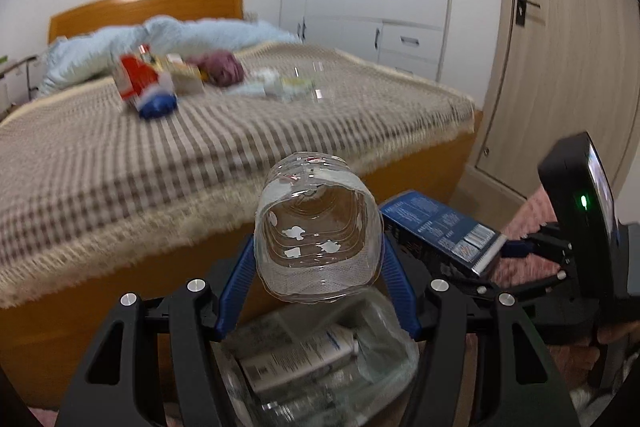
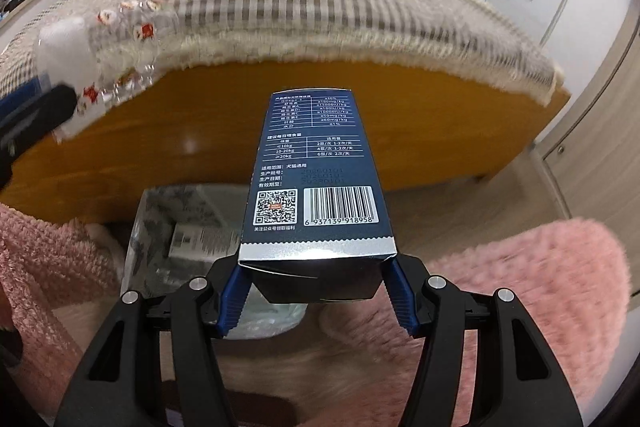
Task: Collect trash
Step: 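Lower the bottle and blue box into the bin bag with both tools, then open the right tool to drop the blue box while the left tool holds the bottle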
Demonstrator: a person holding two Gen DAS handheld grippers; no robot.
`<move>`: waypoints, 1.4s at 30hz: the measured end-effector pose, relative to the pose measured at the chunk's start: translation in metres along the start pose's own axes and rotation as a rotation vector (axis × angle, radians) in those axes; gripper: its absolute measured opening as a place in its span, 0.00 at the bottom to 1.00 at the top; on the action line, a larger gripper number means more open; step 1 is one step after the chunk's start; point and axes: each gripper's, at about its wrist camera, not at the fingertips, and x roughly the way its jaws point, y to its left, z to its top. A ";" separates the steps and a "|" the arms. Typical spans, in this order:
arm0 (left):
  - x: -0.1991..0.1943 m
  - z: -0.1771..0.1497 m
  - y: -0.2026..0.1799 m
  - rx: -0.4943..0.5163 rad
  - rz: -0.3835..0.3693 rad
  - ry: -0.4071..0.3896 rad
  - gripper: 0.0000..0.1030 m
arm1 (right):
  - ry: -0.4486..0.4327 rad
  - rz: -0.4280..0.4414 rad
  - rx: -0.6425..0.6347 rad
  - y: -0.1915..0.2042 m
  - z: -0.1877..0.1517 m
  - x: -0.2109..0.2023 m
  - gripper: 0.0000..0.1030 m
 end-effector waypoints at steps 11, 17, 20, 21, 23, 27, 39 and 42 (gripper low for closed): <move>0.048 -0.064 0.007 0.007 -0.016 0.264 0.57 | 0.245 0.106 -0.016 0.009 -0.015 0.060 0.57; 0.081 -0.074 0.015 -0.040 -0.052 0.403 0.57 | 0.425 0.167 0.010 0.016 -0.028 0.099 0.57; 0.100 -0.081 0.016 -0.052 -0.078 0.473 0.57 | 0.474 0.176 -0.004 0.022 -0.032 0.110 0.57; 0.107 -0.084 0.015 -0.051 -0.085 0.504 0.57 | 0.490 0.179 -0.012 0.025 -0.032 0.115 0.57; 0.119 -0.091 0.015 -0.046 -0.099 0.561 0.57 | 0.526 0.174 -0.031 0.031 -0.035 0.125 0.57; 0.141 -0.104 0.008 -0.018 -0.130 0.672 0.57 | 0.572 0.154 -0.067 0.042 -0.037 0.138 0.57; 0.195 -0.128 0.000 0.073 -0.218 0.923 0.57 | 0.678 0.149 -0.054 0.033 -0.026 0.167 0.57; 0.204 -0.131 -0.006 0.136 -0.245 0.953 0.57 | 0.709 0.165 -0.071 0.033 -0.024 0.174 0.57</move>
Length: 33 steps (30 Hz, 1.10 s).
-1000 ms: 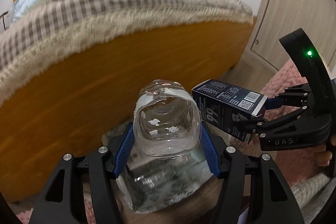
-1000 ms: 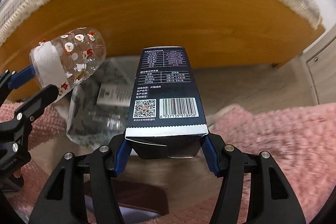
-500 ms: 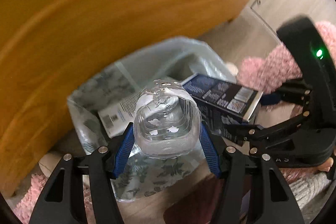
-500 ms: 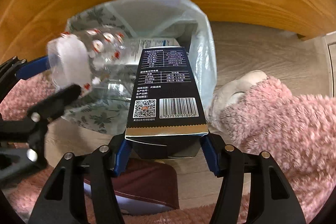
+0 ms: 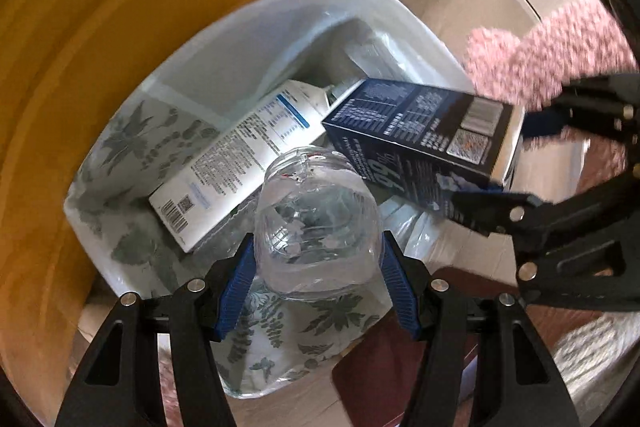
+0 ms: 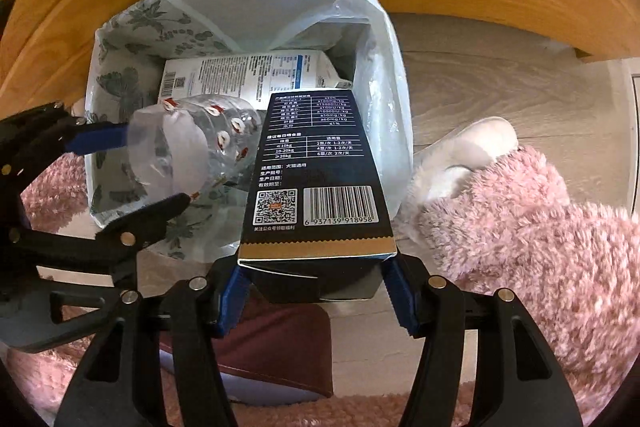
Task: Collect trash
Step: 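Open the right tool to drop the blue box while the left tool holds the bottle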
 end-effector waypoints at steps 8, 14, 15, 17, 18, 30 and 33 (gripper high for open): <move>0.021 0.014 -0.009 0.212 0.045 0.107 0.57 | 0.067 0.032 0.028 -0.005 0.020 0.013 0.57; 0.032 0.026 -0.009 0.290 0.020 0.175 0.57 | 0.113 0.051 0.050 -0.008 0.026 0.021 0.58; 0.033 0.028 -0.008 0.295 0.011 0.182 0.57 | 0.123 0.054 0.054 -0.009 0.027 0.024 0.58; 0.036 0.033 -0.006 0.293 0.019 0.208 0.57 | 0.141 0.070 0.055 -0.010 0.028 0.026 0.58; 0.039 0.034 -0.003 0.294 0.018 0.214 0.57 | 0.156 0.082 0.061 -0.011 0.029 0.028 0.58; 0.054 0.035 0.009 0.252 -0.052 0.204 0.59 | 0.235 0.149 0.150 -0.017 0.037 0.048 0.62; 0.056 0.034 0.014 0.232 -0.060 0.199 0.59 | 0.240 0.150 0.151 -0.019 0.037 0.049 0.62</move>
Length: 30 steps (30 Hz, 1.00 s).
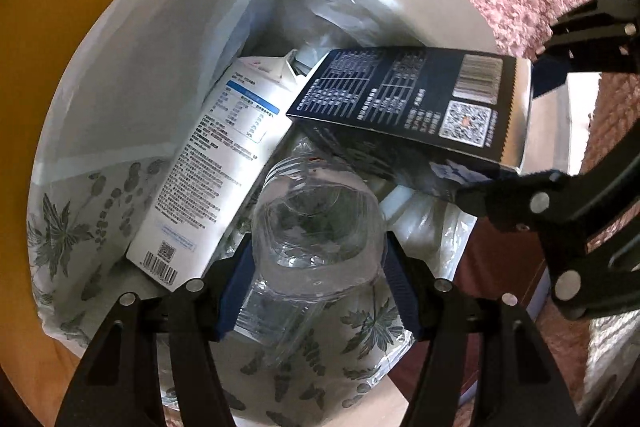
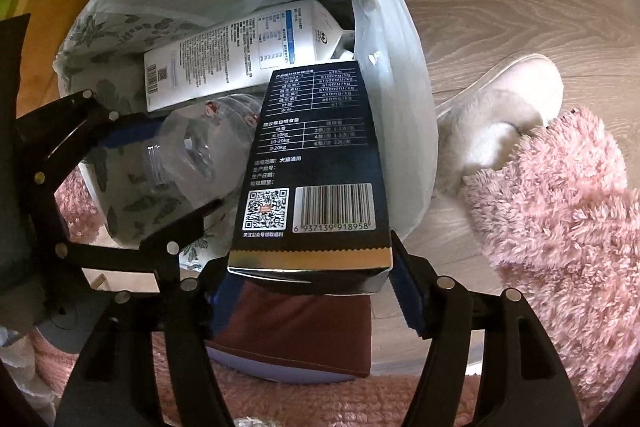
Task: Collect trash
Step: 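Open the right tool to drop the blue box while the left tool holds the bottle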
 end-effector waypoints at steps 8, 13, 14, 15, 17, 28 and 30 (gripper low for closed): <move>0.002 -0.001 0.009 -0.009 0.008 -0.007 0.59 | 0.004 -0.005 0.031 -0.011 -0.008 -0.004 0.69; -0.004 -0.002 0.005 -0.022 0.011 -0.016 0.59 | -0.029 -0.047 0.017 -0.008 -0.016 -0.012 0.69; -0.005 -0.003 0.004 -0.023 0.011 -0.018 0.59 | -0.030 -0.049 0.017 -0.008 -0.017 -0.015 0.69; -0.003 -0.003 0.005 -0.023 0.012 -0.020 0.59 | -0.030 -0.054 0.019 -0.008 -0.017 -0.018 0.69; -0.005 -0.005 0.004 -0.018 0.016 -0.025 0.59 | -0.025 -0.061 0.023 -0.009 -0.018 -0.024 0.68; -0.014 -0.009 -0.002 -0.018 0.019 -0.050 0.60 | 0.037 -0.169 -0.032 0.012 0.003 -0.034 0.57; -0.013 -0.010 -0.002 -0.023 0.009 -0.053 0.60 | 0.036 -0.193 -0.046 0.018 0.007 -0.031 0.55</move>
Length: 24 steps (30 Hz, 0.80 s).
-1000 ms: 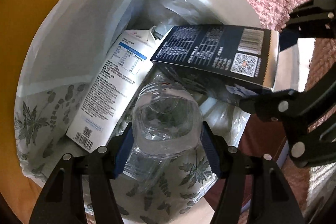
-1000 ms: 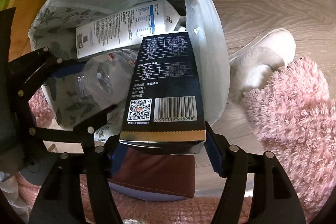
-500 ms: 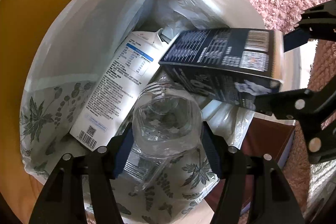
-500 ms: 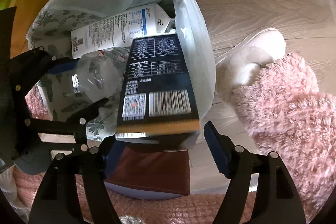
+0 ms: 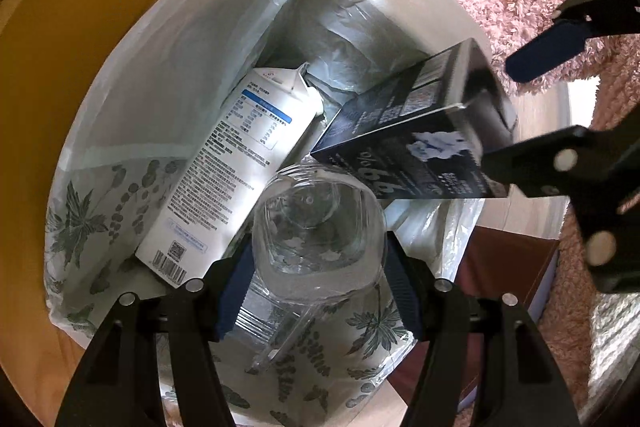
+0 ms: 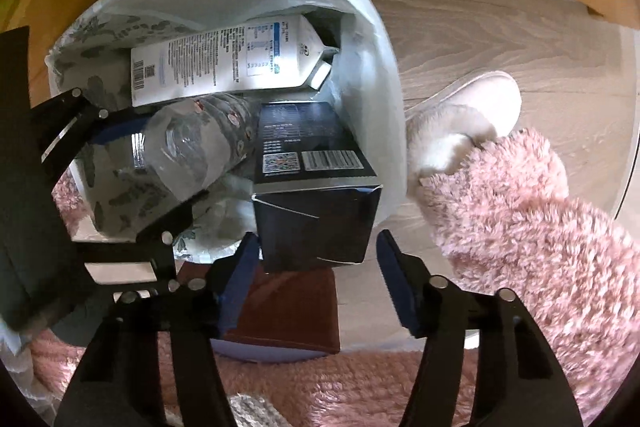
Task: Collect trash
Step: 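Open the right tool to drop the blue box while the left tool holds the bottle, then open the left tool and release the clear bottle into the bag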
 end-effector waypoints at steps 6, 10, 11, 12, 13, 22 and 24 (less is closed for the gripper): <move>0.002 -0.006 0.010 -0.030 -0.036 0.000 0.60 | -0.044 -0.038 0.000 0.007 0.003 0.005 0.55; 0.001 -0.008 0.014 -0.056 -0.080 0.003 0.62 | -0.070 -0.041 0.007 0.002 0.002 0.004 0.55; 0.001 -0.009 0.015 -0.058 -0.083 0.005 0.62 | -0.073 -0.035 0.012 0.000 0.002 0.003 0.55; 0.001 -0.009 0.014 -0.058 -0.086 0.008 0.62 | -0.075 -0.027 0.017 -0.002 0.002 0.003 0.55; 0.002 -0.010 0.014 -0.057 -0.086 0.013 0.63 | -0.079 -0.020 0.023 -0.004 0.002 0.002 0.56; 0.012 -0.011 0.012 -0.078 -0.066 0.013 0.67 | -0.165 0.017 0.060 -0.020 -0.013 -0.013 0.70; 0.015 -0.010 0.014 -0.086 -0.056 0.006 0.65 | -0.184 0.028 0.072 -0.025 -0.019 -0.014 0.72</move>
